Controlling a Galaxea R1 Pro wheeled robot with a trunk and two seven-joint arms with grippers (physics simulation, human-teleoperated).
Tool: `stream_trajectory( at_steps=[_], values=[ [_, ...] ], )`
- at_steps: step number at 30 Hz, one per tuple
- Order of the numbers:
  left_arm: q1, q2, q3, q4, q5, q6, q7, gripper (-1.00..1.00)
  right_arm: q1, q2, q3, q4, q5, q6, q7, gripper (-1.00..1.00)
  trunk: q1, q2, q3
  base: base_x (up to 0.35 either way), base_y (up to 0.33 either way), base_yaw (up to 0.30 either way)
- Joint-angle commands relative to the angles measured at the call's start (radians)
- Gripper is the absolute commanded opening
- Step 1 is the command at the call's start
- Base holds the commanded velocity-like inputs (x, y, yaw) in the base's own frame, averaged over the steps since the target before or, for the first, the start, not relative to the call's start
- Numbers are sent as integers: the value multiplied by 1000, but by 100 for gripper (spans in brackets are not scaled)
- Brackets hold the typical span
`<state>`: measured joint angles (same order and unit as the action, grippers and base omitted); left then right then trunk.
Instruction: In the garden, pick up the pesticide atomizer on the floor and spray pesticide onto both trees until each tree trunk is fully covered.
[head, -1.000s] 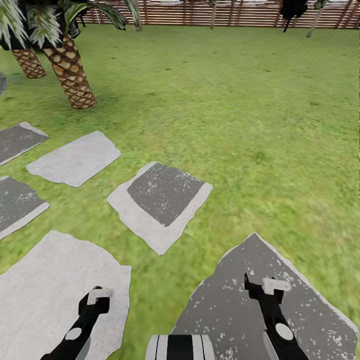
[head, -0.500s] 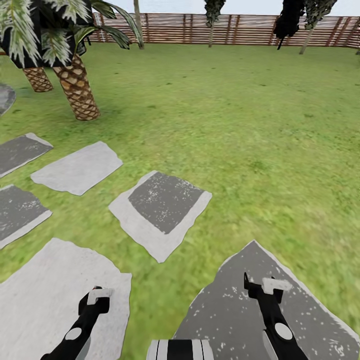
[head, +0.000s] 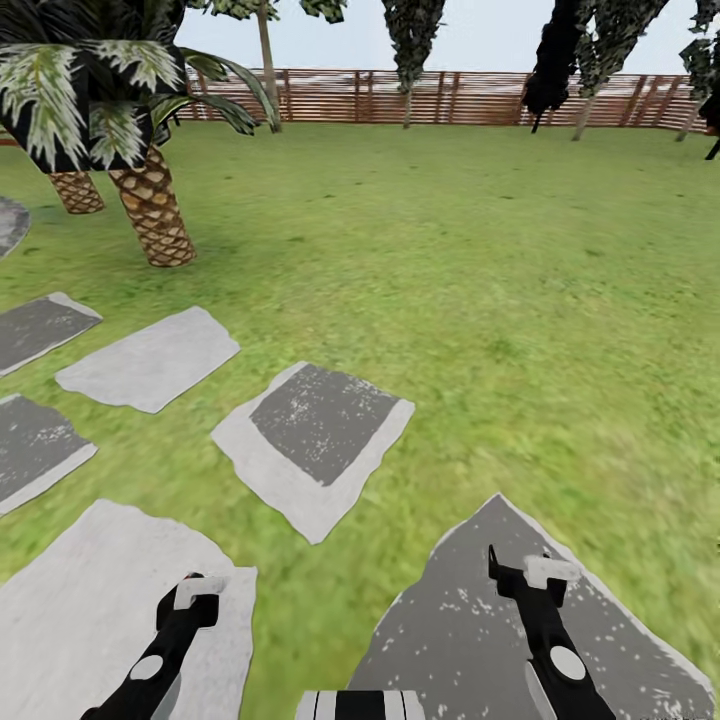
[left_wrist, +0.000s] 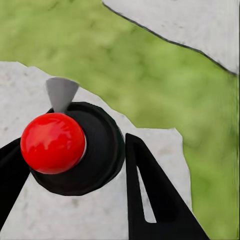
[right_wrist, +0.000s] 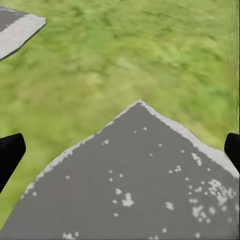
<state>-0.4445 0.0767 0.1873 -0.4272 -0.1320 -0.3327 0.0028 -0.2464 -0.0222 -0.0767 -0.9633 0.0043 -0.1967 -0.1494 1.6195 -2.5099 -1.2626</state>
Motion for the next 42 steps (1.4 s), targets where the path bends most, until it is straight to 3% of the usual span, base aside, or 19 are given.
stream_trajectory(
  at_steps=[1,13,27,30,42],
  values=[
    [0,0,6,1,-11,-4,0,-100,-1,0,1,1,0,-3,-3,100,-1,0,4,0,0,-202],
    [0,-1,5,1,-9,-3,6,-100,0,-1,1,20,3,-15,-2,100,-6,3,65,0,0,-214],
    [92,0,7,49,-11,-7,6,-100,24,-4,1,366,5,-301,-3,100,-12,6,135,0,0,-217],
    [113,4,11,49,-12,-8,8,-100,27,-21,1,473,4,-381,-2,100,-14,7,151,0,0,-216],
    [118,6,26,51,-14,-8,8,-100,27,-18,3,517,0,-414,-4,100,-19,10,204,0,0,-116]
  ],
)
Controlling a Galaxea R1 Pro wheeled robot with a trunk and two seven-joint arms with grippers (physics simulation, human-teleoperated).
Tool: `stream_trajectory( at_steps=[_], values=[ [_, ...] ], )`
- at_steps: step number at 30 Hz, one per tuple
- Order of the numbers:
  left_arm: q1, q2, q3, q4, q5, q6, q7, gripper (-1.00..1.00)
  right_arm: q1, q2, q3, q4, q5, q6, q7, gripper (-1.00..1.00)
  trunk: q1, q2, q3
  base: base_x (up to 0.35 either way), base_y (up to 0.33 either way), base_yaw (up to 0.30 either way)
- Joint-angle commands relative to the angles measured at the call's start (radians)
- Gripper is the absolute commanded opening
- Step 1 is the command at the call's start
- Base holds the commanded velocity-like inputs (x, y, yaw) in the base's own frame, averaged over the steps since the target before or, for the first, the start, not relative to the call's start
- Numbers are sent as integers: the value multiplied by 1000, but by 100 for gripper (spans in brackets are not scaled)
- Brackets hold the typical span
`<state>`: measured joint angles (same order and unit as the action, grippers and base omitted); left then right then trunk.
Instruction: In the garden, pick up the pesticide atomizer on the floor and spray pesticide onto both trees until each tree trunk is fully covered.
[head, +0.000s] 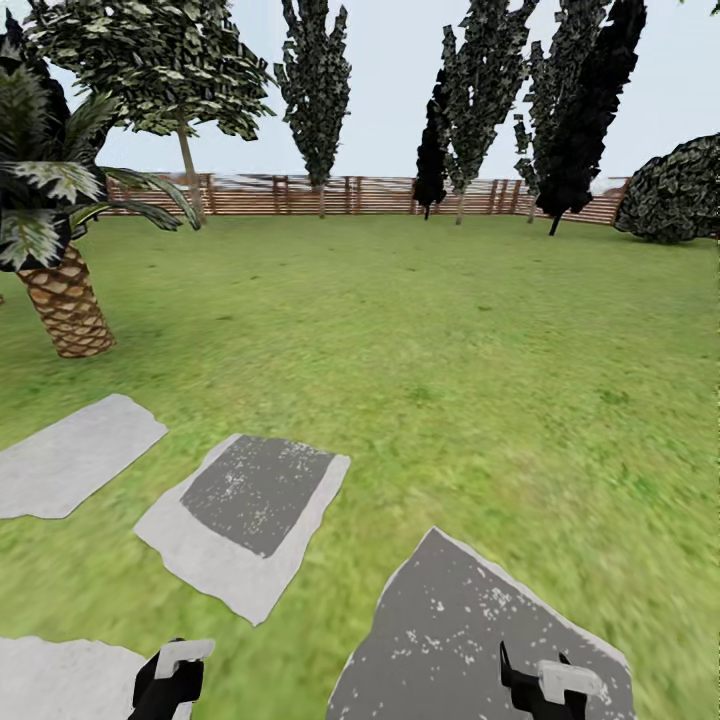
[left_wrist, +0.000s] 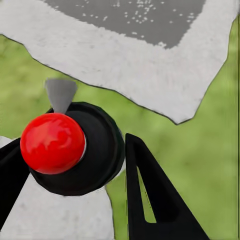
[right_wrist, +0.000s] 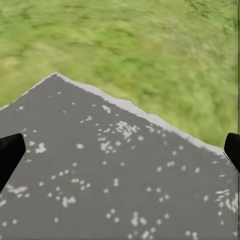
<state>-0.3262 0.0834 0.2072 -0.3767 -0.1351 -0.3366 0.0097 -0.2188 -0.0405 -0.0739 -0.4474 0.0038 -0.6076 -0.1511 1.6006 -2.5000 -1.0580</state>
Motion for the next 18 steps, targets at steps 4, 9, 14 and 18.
stream_trajectory(
  at_steps=[4,9,14,18],
  values=[
    [-1,-1,6,1,-11,-4,1,-100,-1,-1,-1,0,-1,-3,-2,100,-12,21,13,0,0,-251],
    [-1,-1,7,1,-11,-4,1,-100,-1,-1,-1,0,-1,-3,-2,100,-31,56,28,0,0,-291],
    [-1,-1,7,1,-11,-4,1,-100,-1,-1,-1,-1,-1,-3,-2,100,-50,91,44,0,0,-296],
    [-1,-1,7,1,-10,-4,1,-100,-1,-1,-1,-1,-1,-3,-2,100,-54,98,47,0,0,-299]
  ],
)
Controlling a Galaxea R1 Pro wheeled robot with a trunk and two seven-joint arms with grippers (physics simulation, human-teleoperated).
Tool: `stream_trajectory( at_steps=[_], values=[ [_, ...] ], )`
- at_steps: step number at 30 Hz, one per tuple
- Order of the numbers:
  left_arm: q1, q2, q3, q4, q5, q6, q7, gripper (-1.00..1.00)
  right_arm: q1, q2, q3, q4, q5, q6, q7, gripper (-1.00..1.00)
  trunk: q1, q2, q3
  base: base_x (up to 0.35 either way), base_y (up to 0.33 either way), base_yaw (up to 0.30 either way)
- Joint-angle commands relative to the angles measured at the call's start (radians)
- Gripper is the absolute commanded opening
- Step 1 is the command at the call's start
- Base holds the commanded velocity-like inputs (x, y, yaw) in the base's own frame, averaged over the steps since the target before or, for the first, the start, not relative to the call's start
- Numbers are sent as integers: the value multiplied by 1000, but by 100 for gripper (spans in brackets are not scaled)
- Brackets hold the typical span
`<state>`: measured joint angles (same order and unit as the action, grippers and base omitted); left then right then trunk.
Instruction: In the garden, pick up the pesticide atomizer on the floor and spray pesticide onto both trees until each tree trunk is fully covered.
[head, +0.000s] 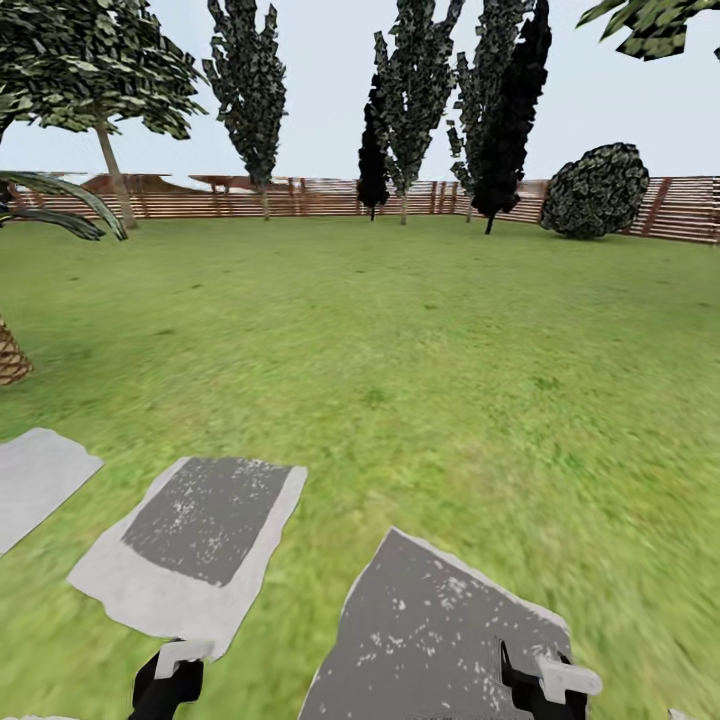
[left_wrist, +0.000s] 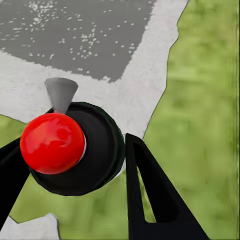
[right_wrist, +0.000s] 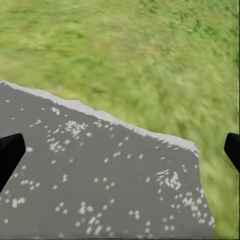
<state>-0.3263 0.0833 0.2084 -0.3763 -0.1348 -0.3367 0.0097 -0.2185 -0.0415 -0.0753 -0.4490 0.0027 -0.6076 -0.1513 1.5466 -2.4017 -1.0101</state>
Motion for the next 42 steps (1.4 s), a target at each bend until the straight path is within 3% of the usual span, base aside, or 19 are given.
stream_trajectory(
  at_steps=[1,14,42],
  values=[
    [0,-1,6,0,-10,-4,1,-100,-1,0,0,1,0,-3,-2,100,0,0,-1,0,0,-300],
    [0,-3,5,-1,-11,-3,1,-100,-1,-3,0,-2,0,-3,-2,100,0,0,-1,26,-35,-300],
    [0,1,9,-1,-11,-2,2,-100,-1,0,0,-2,0,-4,-4,100,0,0,-1,230,-194,-300]
  ],
)
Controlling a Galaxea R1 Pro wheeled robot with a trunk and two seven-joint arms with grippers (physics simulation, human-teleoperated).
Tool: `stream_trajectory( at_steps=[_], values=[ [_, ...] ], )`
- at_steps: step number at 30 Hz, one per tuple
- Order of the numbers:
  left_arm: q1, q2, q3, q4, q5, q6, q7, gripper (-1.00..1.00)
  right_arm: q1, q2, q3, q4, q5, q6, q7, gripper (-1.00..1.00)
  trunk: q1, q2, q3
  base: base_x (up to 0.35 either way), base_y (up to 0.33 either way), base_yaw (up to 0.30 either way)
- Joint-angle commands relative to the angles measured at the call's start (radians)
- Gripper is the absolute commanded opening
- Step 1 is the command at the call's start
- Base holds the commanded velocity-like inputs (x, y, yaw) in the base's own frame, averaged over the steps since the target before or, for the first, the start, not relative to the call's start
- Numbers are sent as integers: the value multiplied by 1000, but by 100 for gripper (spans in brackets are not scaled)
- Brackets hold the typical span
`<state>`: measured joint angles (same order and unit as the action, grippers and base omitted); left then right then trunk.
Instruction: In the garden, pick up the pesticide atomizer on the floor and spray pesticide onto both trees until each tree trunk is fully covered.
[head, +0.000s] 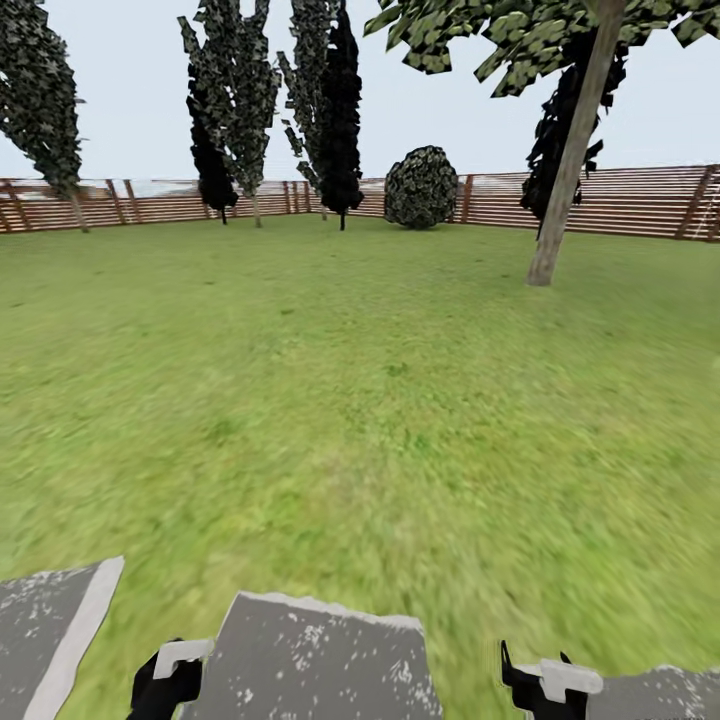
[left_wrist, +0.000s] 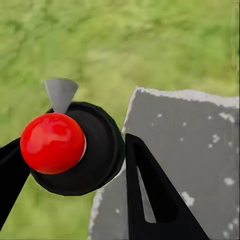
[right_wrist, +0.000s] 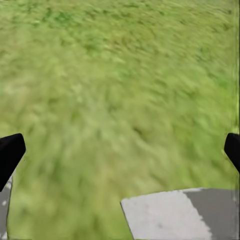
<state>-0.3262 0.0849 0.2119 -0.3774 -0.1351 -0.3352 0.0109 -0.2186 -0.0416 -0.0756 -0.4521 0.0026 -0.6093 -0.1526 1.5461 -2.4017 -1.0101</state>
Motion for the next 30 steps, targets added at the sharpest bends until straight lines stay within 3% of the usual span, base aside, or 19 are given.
stream_trajectory(
  at_steps=[1,12,30],
  values=[
    [-1,0,5,1,-11,-4,1,-100,-1,0,0,1,0,-3,-2,100,0,0,-1,237,-188,-300],
    [-1,-2,4,2,-11,-4,0,-100,-1,0,0,0,0,-3,-2,100,0,0,-1,237,-188,-287],
    [-1,-2,4,2,-11,-4,0,-100,-1,0,1,-2,0,-3,-1,100,0,0,-1,269,-159,-14]
  ],
)
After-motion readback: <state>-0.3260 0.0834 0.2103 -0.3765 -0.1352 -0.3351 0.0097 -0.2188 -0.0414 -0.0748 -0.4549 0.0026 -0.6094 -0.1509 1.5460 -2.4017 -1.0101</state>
